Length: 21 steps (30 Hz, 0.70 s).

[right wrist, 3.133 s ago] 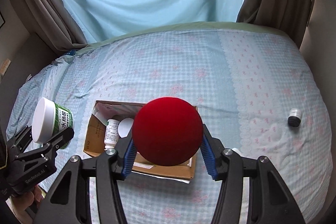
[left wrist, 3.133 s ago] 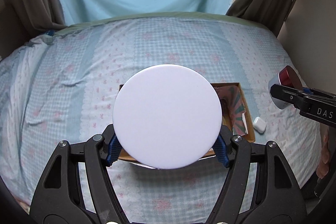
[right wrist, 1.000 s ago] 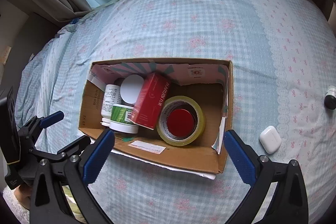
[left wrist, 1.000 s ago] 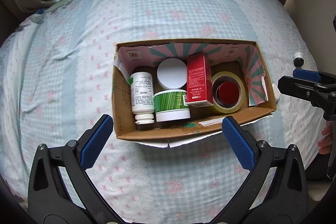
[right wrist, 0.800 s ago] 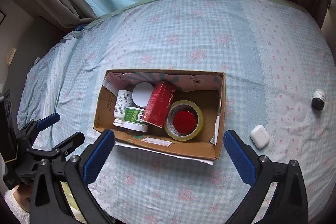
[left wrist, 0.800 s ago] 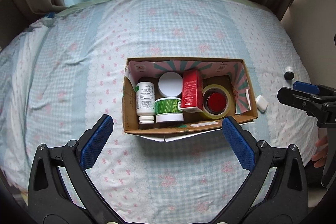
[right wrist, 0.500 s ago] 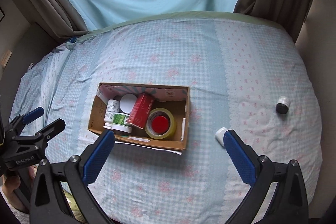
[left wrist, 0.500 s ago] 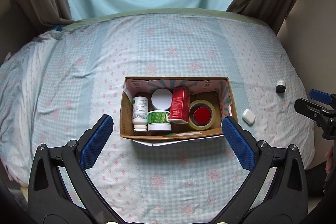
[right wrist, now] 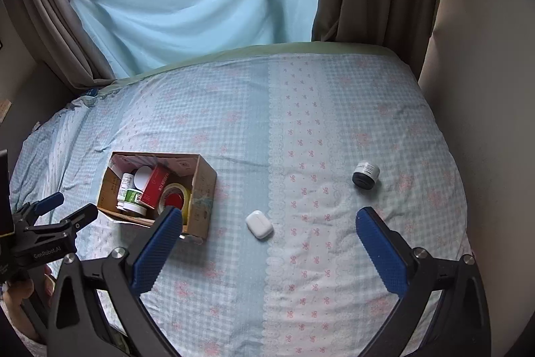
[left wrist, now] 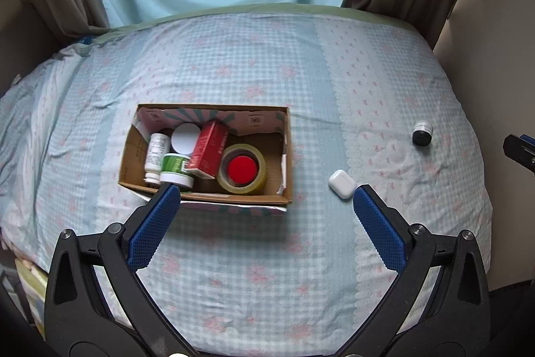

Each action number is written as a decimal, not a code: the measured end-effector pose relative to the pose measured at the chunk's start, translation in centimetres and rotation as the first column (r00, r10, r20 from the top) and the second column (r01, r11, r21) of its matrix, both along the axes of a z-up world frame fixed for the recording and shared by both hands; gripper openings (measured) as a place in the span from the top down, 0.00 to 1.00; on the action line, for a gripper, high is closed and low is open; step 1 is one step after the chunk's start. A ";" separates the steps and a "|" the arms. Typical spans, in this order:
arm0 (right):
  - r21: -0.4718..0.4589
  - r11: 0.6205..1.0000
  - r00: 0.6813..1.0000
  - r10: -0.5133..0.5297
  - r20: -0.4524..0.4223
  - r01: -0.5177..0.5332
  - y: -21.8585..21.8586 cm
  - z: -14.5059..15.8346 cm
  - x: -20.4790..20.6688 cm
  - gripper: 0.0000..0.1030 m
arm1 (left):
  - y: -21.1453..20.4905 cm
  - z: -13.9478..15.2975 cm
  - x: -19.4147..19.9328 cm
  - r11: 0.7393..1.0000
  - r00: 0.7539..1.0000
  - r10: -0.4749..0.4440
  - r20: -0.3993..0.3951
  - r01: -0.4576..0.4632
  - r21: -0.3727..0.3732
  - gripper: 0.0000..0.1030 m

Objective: Organize rigid objects
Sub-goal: 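Open both tools and lift them away from the box, then grasp the white earbud case with the left tool while the right tool grasps the Metal DX jar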

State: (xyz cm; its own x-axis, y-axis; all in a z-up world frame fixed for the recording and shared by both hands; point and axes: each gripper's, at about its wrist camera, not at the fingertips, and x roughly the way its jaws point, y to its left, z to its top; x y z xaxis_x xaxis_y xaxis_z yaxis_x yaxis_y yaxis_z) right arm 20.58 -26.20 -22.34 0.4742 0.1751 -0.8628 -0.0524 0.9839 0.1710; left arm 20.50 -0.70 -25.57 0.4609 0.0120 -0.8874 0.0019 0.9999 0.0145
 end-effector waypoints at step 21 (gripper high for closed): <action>-0.069 0.994 0.991 -0.089 -0.104 0.082 -13.0 -15.7 7.3 0.00 | -13.1 -19.8 4.3 0.982 0.969 0.171 -0.176 -0.183 -0.052 0.00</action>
